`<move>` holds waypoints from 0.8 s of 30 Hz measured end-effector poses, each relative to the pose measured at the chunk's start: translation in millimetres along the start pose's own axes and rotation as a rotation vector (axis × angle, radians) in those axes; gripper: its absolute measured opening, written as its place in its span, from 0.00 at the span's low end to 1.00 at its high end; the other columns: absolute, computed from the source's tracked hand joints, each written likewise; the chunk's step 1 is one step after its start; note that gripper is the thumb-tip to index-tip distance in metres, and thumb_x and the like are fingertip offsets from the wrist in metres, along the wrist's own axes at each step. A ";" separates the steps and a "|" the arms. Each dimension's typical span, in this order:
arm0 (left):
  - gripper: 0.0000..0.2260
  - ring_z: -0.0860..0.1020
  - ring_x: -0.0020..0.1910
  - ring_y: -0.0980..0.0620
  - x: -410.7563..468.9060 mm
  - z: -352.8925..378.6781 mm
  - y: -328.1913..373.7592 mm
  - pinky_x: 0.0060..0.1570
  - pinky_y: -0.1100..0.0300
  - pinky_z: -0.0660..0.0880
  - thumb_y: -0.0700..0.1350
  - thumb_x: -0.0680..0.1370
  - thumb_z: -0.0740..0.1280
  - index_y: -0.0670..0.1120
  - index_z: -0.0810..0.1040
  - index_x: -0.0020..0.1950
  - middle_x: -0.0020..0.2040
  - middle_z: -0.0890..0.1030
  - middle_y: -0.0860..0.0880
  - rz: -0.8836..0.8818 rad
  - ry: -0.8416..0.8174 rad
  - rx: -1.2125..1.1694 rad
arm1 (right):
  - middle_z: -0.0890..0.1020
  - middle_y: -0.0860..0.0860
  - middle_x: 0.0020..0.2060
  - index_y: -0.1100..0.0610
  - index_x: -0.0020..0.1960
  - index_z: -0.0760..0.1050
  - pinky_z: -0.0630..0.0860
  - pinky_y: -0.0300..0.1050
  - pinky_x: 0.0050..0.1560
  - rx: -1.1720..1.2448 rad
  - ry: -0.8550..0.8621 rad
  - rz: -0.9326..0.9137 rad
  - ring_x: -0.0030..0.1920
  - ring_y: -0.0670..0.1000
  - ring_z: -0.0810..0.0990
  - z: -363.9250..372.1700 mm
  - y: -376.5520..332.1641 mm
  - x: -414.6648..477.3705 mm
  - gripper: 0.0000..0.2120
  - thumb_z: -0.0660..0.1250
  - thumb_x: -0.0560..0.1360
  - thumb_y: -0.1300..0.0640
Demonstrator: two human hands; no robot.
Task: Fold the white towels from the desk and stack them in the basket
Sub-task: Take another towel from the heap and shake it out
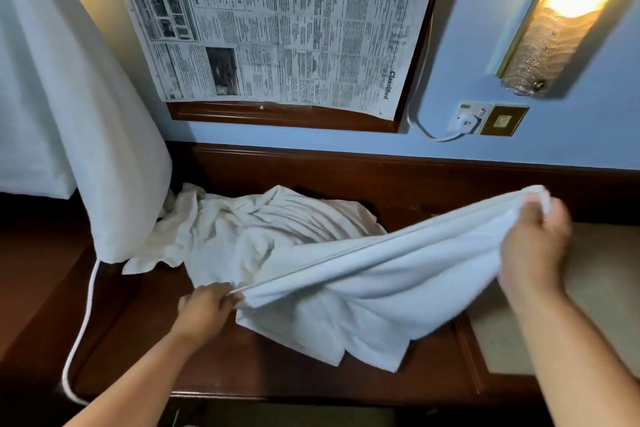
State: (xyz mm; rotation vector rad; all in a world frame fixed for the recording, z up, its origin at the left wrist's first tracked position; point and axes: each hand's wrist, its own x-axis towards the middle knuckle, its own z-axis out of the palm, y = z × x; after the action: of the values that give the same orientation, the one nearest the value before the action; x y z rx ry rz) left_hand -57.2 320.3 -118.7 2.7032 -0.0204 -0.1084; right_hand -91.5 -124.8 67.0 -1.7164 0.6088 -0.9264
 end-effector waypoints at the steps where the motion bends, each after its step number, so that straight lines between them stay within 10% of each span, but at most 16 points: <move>1: 0.14 0.82 0.49 0.46 1.8 -4.6 -5.5 0.46 0.54 0.67 0.59 0.82 0.61 0.53 0.72 0.40 0.35 0.77 0.54 -0.024 0.017 -0.008 | 0.78 0.52 0.46 0.52 0.54 0.73 0.75 0.53 0.52 -0.063 0.011 -0.010 0.49 0.56 0.78 -5.7 0.0 6.4 0.10 0.57 0.80 0.48; 5: 0.16 0.77 0.34 0.57 17.2 -46.6 30.1 0.37 0.51 0.71 0.58 0.82 0.57 0.49 0.71 0.41 0.32 0.76 0.52 0.129 0.161 -0.302 | 0.77 0.46 0.46 0.54 0.59 0.73 0.72 0.46 0.46 -0.189 -0.332 -0.031 0.53 0.57 0.79 15.7 -6.5 -16.8 0.12 0.68 0.78 0.52; 11: 0.11 0.73 0.31 0.54 9.0 -101.0 160.9 0.31 0.60 0.67 0.50 0.82 0.66 0.49 0.76 0.41 0.31 0.74 0.53 0.696 0.074 -0.274 | 0.69 0.38 0.72 0.37 0.76 0.57 0.73 0.46 0.62 -0.533 -1.152 -0.174 0.70 0.44 0.70 68.9 -8.7 -111.3 0.46 0.69 0.64 0.25; 14: 0.11 0.71 0.30 0.55 3.1 -94.8 158.8 0.30 0.61 0.65 0.48 0.81 0.68 0.53 0.74 0.40 0.30 0.71 0.56 0.677 0.106 -0.322 | 0.76 0.30 0.52 0.40 0.57 0.74 0.70 0.40 0.48 -0.493 -1.173 -0.159 0.52 0.36 0.75 82.3 -2.5 -135.9 0.19 0.67 0.72 0.31; 16: 0.09 0.73 0.30 0.55 -4.9 -83.6 139.2 0.30 0.57 0.69 0.51 0.81 0.68 0.54 0.76 0.41 0.31 0.74 0.56 0.611 0.096 -0.373 | 0.72 0.41 0.30 0.46 0.37 0.66 0.64 0.42 0.35 -0.452 -1.111 -0.255 0.33 0.42 0.71 85.9 3.9 -138.8 0.18 0.64 0.77 0.35; 24: 0.12 0.70 0.28 0.57 -44.0 -20.2 92.0 0.30 0.63 0.64 0.51 0.76 0.75 0.56 0.76 0.34 0.29 0.74 0.57 0.276 0.027 -0.455 | 0.72 0.45 0.30 0.43 0.39 0.66 0.68 0.47 0.35 -0.388 -1.201 -0.283 0.31 0.46 0.71 78.7 21.1 -143.2 0.14 0.60 0.81 0.41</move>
State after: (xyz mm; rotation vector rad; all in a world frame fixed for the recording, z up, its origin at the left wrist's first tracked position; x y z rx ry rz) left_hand -99.2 246.8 -58.3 2.2223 -0.3197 0.0072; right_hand -108.0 21.6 -6.6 -2.3412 -0.2905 0.1783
